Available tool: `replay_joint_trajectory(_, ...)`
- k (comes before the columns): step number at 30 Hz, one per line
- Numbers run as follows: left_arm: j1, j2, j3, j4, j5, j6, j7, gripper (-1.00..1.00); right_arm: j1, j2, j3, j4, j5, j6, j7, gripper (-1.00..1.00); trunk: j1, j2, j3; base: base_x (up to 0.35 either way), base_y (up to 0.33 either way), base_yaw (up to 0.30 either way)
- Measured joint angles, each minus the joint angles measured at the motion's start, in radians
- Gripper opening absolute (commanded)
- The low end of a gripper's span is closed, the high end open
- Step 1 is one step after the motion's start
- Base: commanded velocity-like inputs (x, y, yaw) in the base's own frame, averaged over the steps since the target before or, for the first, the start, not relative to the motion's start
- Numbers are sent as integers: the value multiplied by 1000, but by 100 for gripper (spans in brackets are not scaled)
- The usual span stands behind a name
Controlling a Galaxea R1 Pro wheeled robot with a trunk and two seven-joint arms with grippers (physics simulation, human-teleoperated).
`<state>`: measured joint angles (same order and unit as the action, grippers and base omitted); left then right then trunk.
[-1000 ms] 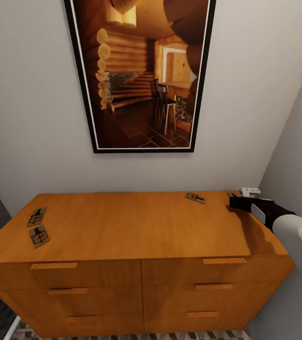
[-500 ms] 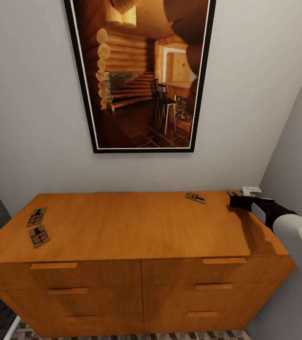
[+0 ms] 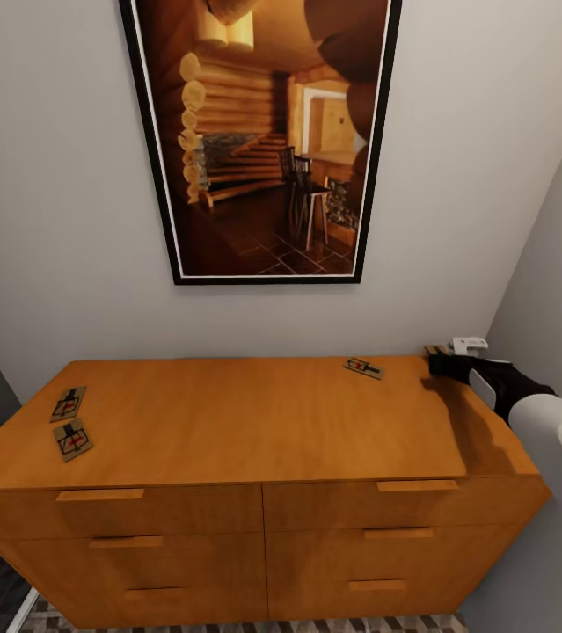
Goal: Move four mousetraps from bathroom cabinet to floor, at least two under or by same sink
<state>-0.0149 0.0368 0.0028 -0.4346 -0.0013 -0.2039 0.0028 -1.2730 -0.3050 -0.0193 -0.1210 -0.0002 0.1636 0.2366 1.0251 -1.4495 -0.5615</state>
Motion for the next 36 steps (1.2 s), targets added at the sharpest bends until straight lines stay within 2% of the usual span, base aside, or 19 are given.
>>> replay_joint_trajectory(10,0,0,0,0,0,0,0,100,0,0,1,-83,2,82,-1,-100,0,0,0,0,0,0)
replay_joint_trajectory(21,0,0,0,0,0,0,0,100,0,0,3,-87,4,88,-2,-100,0,0,0,-142,45,0)
replay_joint_trajectory(36,0,0,0,0,1,0,0,100,0,-5,5,-86,6,87,-6,-100,0,0,0,-248,179,0)
